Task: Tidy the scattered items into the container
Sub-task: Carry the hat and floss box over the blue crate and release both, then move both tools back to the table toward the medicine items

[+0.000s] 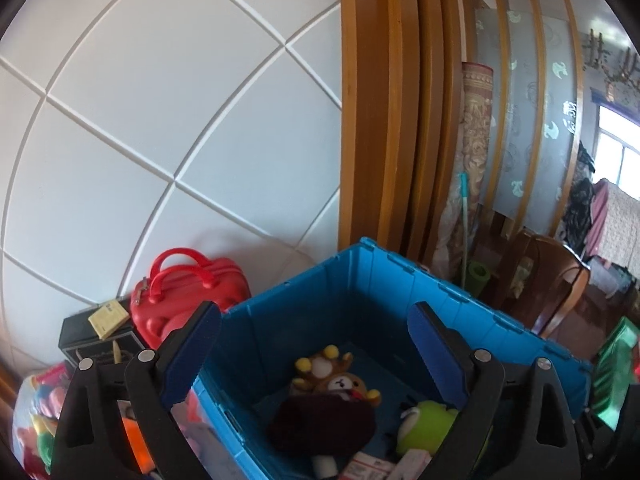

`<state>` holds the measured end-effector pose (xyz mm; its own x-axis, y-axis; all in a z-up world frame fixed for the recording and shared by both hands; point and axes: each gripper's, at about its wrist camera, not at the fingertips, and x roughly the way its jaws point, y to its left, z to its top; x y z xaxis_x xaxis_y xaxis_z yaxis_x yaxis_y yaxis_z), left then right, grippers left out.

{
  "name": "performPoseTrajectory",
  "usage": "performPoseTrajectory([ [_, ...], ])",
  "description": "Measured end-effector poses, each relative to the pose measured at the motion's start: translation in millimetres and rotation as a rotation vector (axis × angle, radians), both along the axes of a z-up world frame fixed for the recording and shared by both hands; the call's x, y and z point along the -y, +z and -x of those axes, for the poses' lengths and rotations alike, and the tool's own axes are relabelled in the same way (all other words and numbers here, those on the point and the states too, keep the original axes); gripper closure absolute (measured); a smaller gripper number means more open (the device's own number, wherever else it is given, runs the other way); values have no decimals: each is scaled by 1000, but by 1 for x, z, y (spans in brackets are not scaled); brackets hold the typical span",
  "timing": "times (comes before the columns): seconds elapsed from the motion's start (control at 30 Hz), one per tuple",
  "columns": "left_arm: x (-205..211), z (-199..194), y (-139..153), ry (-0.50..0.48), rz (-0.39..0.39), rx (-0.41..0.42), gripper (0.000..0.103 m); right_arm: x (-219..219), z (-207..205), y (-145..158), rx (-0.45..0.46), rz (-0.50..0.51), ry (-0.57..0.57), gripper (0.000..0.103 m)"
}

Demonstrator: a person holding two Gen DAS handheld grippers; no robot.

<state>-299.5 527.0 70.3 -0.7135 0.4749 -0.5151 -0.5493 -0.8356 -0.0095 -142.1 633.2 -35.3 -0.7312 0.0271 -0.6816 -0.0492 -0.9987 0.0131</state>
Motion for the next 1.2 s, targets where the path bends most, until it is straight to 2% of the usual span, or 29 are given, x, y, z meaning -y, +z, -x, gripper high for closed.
performPoseTrajectory([
  [0.3, 40, -8, -10, 69, 35, -1, 7, 15, 2, 5, -22, -5, 49, 4],
  [0.53, 104, -21, -15, 168, 39, 2, 8, 50, 7, 15, -55, -13, 137, 4],
  [0.73, 185, -38, -24, 274, 39, 4, 7, 108, 12, 18, -80, -12, 266, 4],
  [0.87, 249, -49, -36, 358, 34, 34, 7, 158, 16, 19, -93, -27, 343, 4],
  [1.0, 315, -60, -59, 430, 31, 81, 7, 204, 19, 11, -82, -30, 394, 4],
  [1.2, 397, -78, -102, 497, 75, 138, 7, 261, 22, -20, -20, -43, 422, 4],
])
